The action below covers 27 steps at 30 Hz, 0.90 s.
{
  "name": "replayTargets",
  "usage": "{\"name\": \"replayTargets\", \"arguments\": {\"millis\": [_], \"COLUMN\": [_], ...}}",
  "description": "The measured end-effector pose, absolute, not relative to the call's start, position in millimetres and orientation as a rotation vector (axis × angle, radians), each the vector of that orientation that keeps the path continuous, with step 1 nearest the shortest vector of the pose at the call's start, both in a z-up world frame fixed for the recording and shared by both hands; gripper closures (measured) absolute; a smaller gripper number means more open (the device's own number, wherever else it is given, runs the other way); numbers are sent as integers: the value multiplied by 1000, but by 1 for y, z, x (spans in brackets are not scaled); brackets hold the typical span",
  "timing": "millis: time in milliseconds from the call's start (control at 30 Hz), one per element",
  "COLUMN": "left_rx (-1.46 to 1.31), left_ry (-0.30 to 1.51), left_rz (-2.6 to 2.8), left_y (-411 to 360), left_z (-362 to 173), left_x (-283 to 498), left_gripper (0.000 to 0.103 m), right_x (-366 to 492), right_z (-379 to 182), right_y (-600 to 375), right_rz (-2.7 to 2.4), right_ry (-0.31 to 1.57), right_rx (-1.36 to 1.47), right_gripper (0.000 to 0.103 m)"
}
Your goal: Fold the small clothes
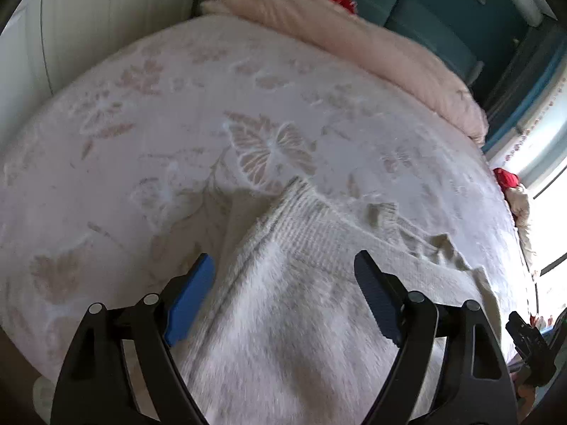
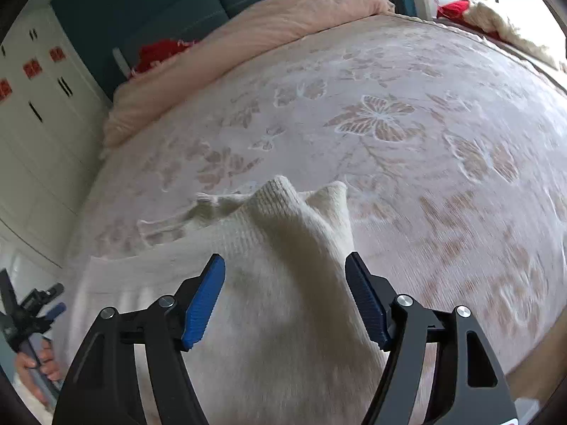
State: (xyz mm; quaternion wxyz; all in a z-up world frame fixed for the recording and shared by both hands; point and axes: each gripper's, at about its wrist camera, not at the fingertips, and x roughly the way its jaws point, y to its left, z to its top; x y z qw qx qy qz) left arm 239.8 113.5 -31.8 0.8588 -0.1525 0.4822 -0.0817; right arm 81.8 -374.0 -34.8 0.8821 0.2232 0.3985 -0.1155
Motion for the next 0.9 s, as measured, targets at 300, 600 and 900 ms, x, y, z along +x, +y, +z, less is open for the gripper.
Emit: {"name": "replayTargets", "arguments": {"millis": [300, 600, 900], "left_rx": [-254, -222, -328], "left_ry": [1132, 1043, 1051], "left_rz": [-148, -145, -163], "left_y": [100, 88, 112], "left_z": [-61, -28, -35], "left_x": [270, 306, 255], "left_gripper": [94, 93, 42], "right_x": [134, 137, 100], "right_z": [-60, -29, -34], "right_y": [-375, -413, -392], "right_rz": [-235, -302, -289], "right_ry": [961, 818, 849], "right_rx": [407, 442, 390], "right_gripper": [95, 96, 45]}}
